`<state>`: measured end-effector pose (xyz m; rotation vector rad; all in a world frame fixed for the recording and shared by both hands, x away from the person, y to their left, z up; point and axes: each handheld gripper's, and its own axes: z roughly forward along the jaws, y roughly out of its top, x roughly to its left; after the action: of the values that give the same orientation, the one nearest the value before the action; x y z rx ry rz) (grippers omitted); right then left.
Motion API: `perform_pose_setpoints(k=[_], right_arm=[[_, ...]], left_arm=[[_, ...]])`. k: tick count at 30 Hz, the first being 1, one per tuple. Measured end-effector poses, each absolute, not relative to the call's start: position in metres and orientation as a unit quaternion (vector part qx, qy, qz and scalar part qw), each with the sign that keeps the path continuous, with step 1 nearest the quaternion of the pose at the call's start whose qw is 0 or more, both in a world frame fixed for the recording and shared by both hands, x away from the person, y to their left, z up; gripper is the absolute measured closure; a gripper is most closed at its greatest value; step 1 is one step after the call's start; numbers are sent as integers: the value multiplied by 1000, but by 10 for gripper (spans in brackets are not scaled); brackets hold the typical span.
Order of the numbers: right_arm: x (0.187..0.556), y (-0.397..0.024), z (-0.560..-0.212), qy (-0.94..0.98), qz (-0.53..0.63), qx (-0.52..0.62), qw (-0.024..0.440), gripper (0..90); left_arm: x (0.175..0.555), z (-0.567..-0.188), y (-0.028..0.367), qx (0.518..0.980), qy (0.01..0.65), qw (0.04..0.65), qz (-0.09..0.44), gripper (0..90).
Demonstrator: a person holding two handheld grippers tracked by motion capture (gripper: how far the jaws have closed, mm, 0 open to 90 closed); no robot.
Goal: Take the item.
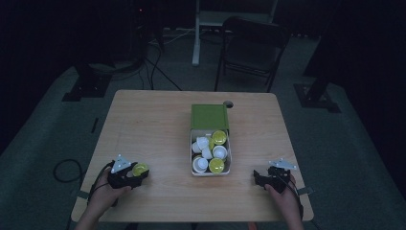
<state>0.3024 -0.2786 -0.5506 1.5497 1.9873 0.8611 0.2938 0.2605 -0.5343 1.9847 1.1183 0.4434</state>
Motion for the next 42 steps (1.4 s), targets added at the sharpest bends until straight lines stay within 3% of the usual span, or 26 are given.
perform_pose_setpoints(k=[12,16,22,42], right_arm=[[302,-279,-551,725,314,566,237,121],[302,-279,-551,725,314,565,237,121],[302,-279,-551,725,314,565,237,121],[302,-279,-551,725,314,565,237,121]], left_arm=[[296,-535,260,781,444,402,177,374],[296,-532,260,779,440,409,180,292],[296,-521,259,780,431,416,181,244],[300,-496,218,784,367,471,169,243]])
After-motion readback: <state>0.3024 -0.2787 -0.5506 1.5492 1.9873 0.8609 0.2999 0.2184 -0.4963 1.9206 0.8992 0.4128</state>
